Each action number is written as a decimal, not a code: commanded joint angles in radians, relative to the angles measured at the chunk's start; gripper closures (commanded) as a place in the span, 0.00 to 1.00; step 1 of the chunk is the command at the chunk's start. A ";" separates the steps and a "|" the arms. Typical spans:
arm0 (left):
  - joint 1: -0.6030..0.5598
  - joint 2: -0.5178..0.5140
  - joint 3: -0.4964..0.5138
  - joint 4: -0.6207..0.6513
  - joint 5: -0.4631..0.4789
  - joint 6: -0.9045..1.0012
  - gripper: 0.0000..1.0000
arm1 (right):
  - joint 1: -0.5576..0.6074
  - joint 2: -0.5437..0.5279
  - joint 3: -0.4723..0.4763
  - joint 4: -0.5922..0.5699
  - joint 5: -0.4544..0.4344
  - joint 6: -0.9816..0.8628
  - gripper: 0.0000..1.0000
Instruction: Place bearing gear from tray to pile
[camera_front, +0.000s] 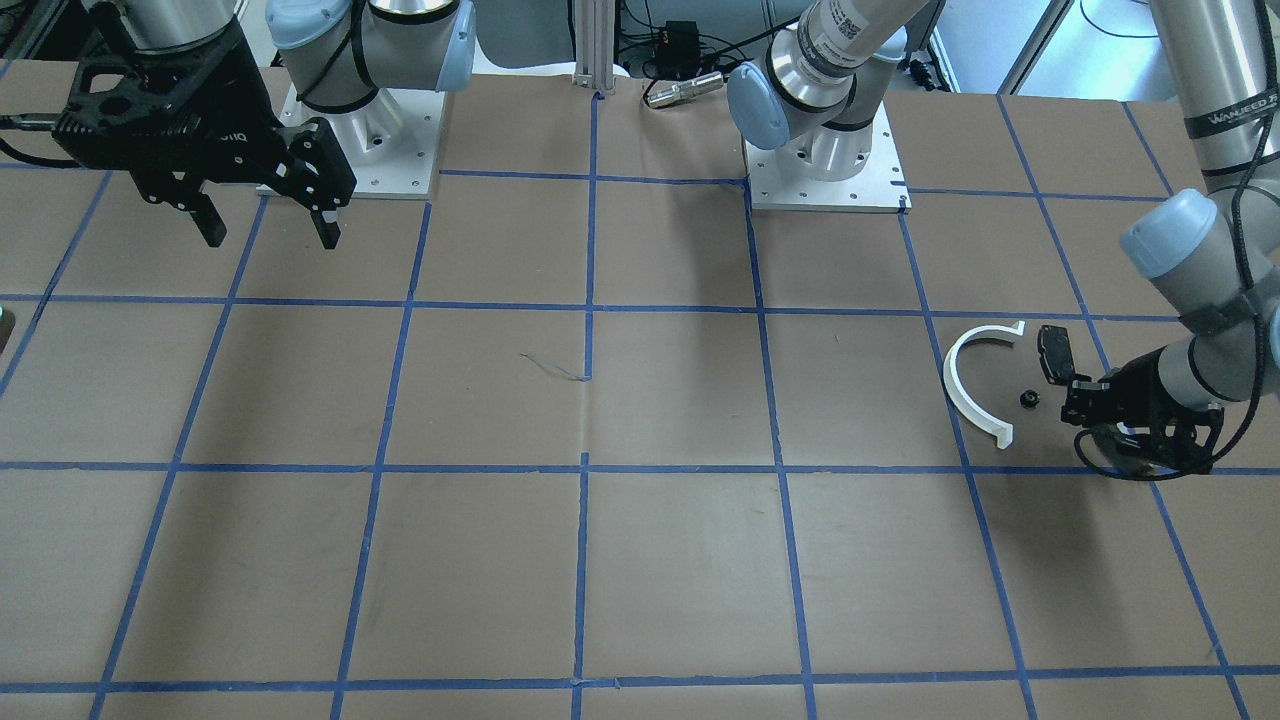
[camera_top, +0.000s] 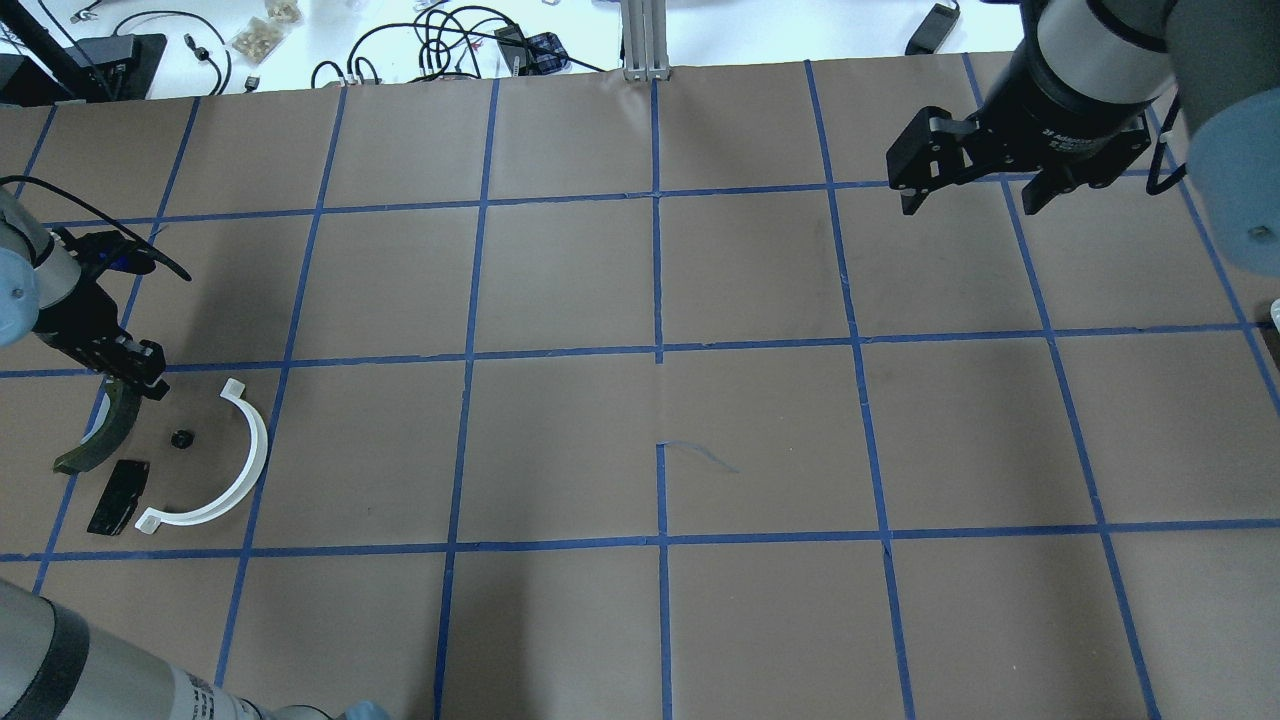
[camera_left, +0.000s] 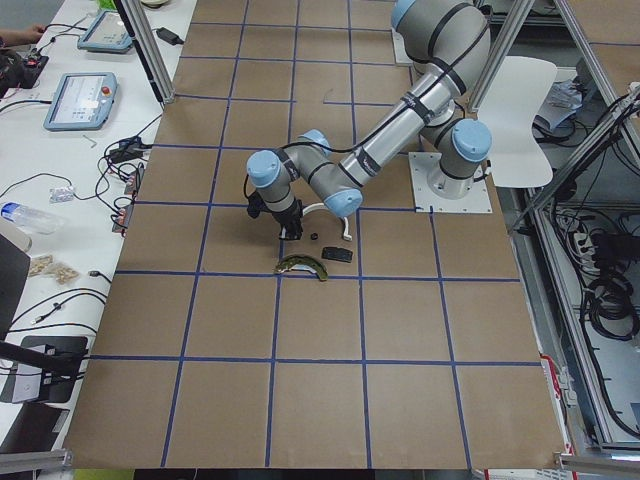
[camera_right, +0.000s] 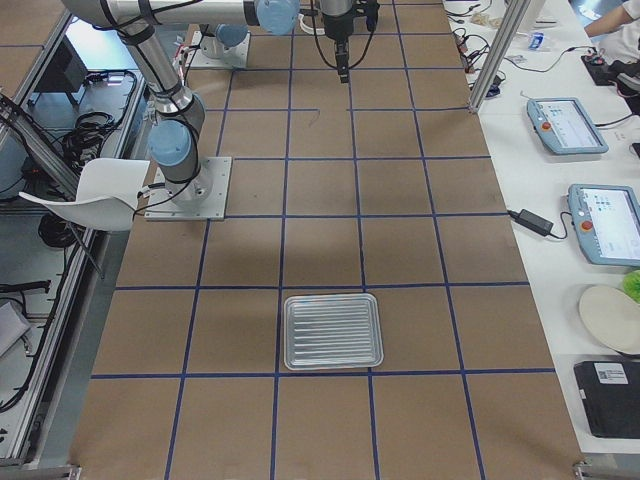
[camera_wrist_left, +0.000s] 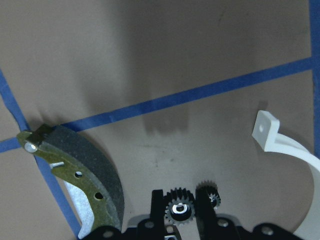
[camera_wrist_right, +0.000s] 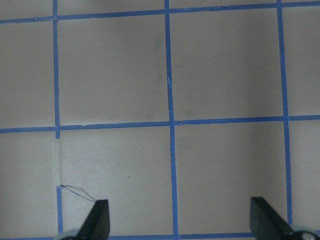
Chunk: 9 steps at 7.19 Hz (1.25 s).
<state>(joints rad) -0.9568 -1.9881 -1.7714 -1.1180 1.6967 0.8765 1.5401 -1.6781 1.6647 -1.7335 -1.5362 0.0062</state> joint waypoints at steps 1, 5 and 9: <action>0.007 -0.001 -0.049 0.035 -0.012 0.025 1.00 | 0.000 0.000 0.001 0.000 -0.001 0.000 0.00; 0.032 -0.005 -0.091 0.098 -0.005 0.052 1.00 | 0.000 0.000 0.001 0.000 0.001 0.000 0.00; 0.035 0.023 -0.143 0.095 0.000 0.072 1.00 | 0.000 0.000 0.001 0.000 0.001 0.000 0.00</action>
<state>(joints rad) -0.9233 -1.9764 -1.8849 -1.0276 1.6953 0.9456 1.5401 -1.6782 1.6659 -1.7334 -1.5355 0.0058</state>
